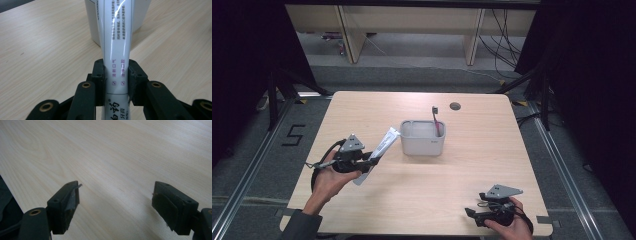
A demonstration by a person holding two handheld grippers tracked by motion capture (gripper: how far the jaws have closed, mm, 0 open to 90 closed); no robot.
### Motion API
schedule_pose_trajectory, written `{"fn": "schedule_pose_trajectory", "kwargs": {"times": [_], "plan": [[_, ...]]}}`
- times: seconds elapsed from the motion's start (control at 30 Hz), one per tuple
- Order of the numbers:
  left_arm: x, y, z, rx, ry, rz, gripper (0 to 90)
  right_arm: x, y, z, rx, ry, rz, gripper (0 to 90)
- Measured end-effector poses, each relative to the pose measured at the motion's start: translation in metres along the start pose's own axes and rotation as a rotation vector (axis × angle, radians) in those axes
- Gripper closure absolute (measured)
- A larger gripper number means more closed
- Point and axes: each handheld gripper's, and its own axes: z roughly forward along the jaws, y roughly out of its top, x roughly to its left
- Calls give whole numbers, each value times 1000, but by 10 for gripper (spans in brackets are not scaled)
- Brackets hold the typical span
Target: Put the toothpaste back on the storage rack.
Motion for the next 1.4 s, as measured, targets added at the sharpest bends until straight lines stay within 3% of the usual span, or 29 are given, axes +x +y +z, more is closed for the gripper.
{"fn": "schedule_pose_trajectory", "kwargs": {"times": [0.23, 0.3, 0.63, 0.73, 0.9, 1.4], "plan": [[4, 5, 0, -62, 8, 22, 707, 0, 0, 0, 0, 0, 1, 228], [6, 6, 1, -104, 1, -9, 707, 0, 0, 0, -1, -1, 0, 228], [9, 21, 8, -201, 9, -65, 706, 2, 0, 0, 3, 2, 22, 228], [9, 26, 11, -210, 40, -55, 706, 0, 0, -1, 2, -3, 2, 228], [11, 34, 17, -233, 48, -68, 706, 0, 0, 0, -3, 0, 7, 228], [5, 68, 34, -327, 47, -90, 707, -1, 0, -1, -2, 7, 5, 228]]}}
